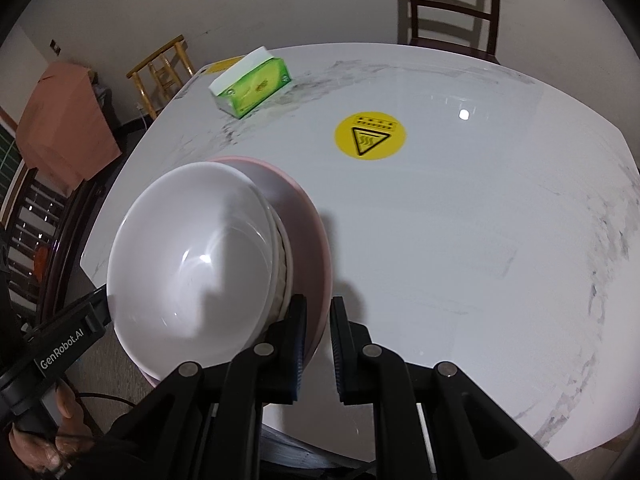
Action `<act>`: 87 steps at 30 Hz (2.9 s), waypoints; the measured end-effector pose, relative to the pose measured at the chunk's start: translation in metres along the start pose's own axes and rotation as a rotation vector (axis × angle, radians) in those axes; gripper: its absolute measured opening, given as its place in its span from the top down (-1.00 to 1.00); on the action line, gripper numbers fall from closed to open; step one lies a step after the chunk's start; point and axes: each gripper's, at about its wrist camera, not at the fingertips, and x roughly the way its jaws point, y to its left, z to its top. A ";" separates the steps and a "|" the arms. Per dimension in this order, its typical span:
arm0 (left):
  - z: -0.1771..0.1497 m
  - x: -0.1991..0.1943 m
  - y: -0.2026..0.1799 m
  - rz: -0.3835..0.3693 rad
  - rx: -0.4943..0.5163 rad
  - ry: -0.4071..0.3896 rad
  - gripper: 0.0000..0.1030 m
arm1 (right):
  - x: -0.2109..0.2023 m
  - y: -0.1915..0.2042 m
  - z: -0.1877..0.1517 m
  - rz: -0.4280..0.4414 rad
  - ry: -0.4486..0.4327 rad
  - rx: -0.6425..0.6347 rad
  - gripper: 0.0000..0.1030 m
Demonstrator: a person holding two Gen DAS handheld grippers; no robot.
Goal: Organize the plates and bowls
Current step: 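Lower the bowl stack onto the pink-flower plate on the plate stack, then open the left tool to release the pink bowl rim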
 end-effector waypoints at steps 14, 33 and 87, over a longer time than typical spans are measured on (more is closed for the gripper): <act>0.005 0.007 0.043 0.042 -0.066 0.011 0.90 | 0.035 0.035 0.011 0.025 0.059 -0.051 0.76; 0.009 0.024 0.076 0.046 -0.108 0.040 0.91 | 0.062 0.059 0.016 0.002 0.106 -0.076 0.76; 0.004 0.002 0.084 0.040 -0.077 -0.035 0.30 | 0.032 0.035 0.003 -0.039 -0.033 -0.041 -0.11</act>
